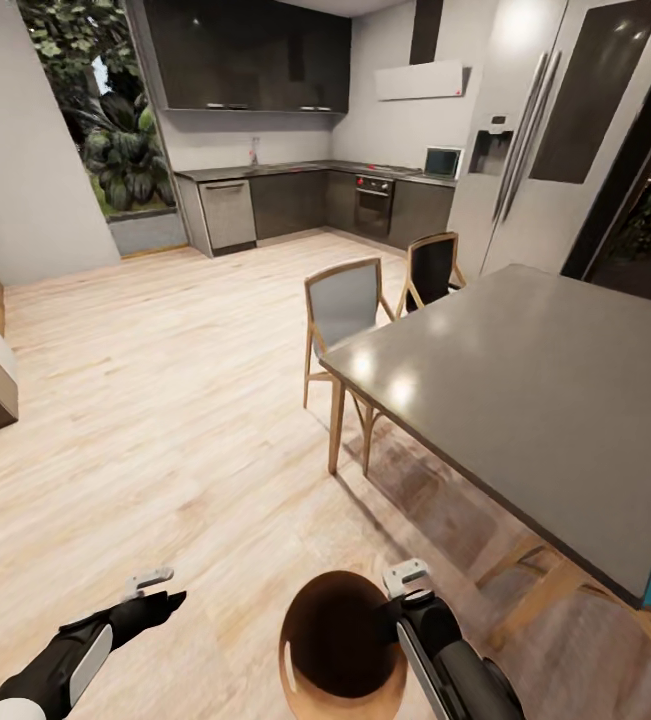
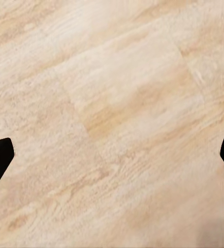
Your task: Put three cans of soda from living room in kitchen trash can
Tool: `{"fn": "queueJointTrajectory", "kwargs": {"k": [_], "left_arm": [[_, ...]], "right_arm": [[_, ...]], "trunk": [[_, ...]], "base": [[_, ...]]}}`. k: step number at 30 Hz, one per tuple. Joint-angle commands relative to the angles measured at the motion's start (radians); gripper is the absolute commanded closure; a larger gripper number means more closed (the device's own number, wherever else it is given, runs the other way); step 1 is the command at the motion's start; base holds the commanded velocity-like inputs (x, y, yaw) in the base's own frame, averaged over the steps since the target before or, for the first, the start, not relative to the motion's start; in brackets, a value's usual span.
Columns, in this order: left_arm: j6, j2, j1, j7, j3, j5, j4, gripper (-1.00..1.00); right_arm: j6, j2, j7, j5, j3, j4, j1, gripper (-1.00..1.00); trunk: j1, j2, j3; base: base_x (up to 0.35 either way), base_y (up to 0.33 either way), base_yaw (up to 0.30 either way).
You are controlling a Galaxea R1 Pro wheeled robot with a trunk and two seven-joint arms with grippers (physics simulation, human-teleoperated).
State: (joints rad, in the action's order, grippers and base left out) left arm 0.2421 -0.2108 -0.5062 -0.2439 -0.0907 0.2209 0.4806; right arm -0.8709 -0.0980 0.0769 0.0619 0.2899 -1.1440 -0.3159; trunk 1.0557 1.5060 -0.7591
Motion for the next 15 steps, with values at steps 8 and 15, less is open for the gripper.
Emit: {"fn": "queueJointTrajectory", "kwargs": {"k": [8, 15], "left_arm": [[0.008, 0.004, 0.0, 0.0, 0.0, 0.0, 0.003, -1.0], [0.008, 0.005, 0.0, 0.001, 0.001, -0.001, 0.004, -1.0]], "right_arm": [[0.001, 0.0, -0.003, -0.014, 0.0, 0.0, 0.0, 1.0], [0.001, 0.0, -0.003, -0.014, 0.001, 0.0, -0.001, 1.0]], "trunk": [[0.0, 0.0, 0.0], [0.0, 0.0, 0.0]], "base": [[0.078, 0.0, 0.248], [0.004, 0.0, 0.259]]}}
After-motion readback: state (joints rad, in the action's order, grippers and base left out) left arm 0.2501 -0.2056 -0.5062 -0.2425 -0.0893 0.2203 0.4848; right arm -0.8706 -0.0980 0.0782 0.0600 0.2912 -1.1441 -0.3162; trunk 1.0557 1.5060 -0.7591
